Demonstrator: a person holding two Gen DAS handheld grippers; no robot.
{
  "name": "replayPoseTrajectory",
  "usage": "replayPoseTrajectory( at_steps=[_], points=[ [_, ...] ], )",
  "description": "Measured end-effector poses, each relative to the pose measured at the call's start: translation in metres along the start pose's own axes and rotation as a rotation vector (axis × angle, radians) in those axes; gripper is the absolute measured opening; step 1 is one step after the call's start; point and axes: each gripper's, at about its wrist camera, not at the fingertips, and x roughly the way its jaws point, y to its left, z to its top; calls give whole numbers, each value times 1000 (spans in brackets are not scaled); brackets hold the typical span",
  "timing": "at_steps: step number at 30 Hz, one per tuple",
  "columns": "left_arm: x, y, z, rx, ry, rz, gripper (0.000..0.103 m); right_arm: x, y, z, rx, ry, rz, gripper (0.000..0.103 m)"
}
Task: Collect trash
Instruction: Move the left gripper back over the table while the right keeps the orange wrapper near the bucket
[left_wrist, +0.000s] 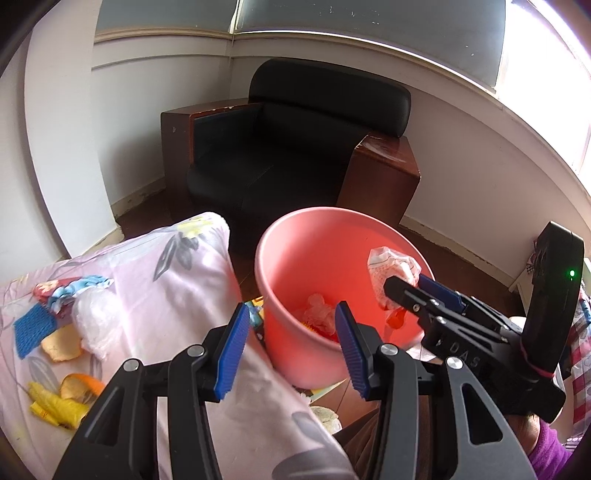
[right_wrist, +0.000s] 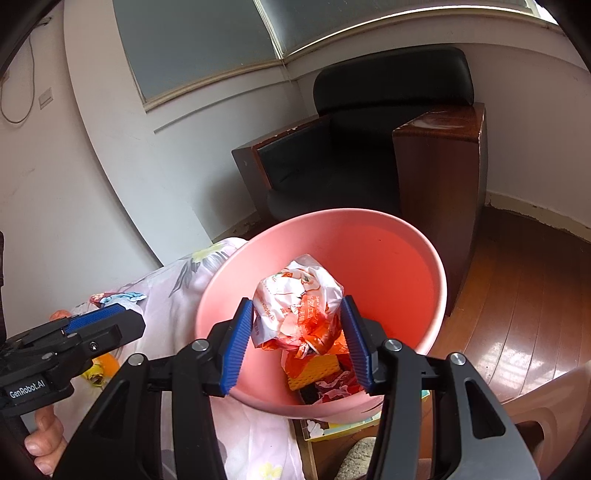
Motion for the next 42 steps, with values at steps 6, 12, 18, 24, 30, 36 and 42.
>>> replayPoseTrajectory(
  at_steps=[6,12,18,24,30,36,42],
  points=[
    [-21,14,-13,-14,7,34,47,-12,11,-3,-35,-19,11,50],
    [-41,34,-32,-77,23,74,47,-22,17,-9,-40,-26,34,50],
    [-50,39,-55,-88,65,115,48,-25,23,-18,-40,-7,59,50],
    [-52,41,-68,-91,97,129,49,-30,32,-25,-49,-2,88,50],
    [-60,49,-74,-109,91,144,52,-31,44,-32,-61,20,117,50],
    [-68,63,-82,-136,87,157,53,-31,57,-38,-77,39,131,50],
    [-78,82,-92,-171,75,180,53,-30,74,-44,-89,57,158,50]
  ],
)
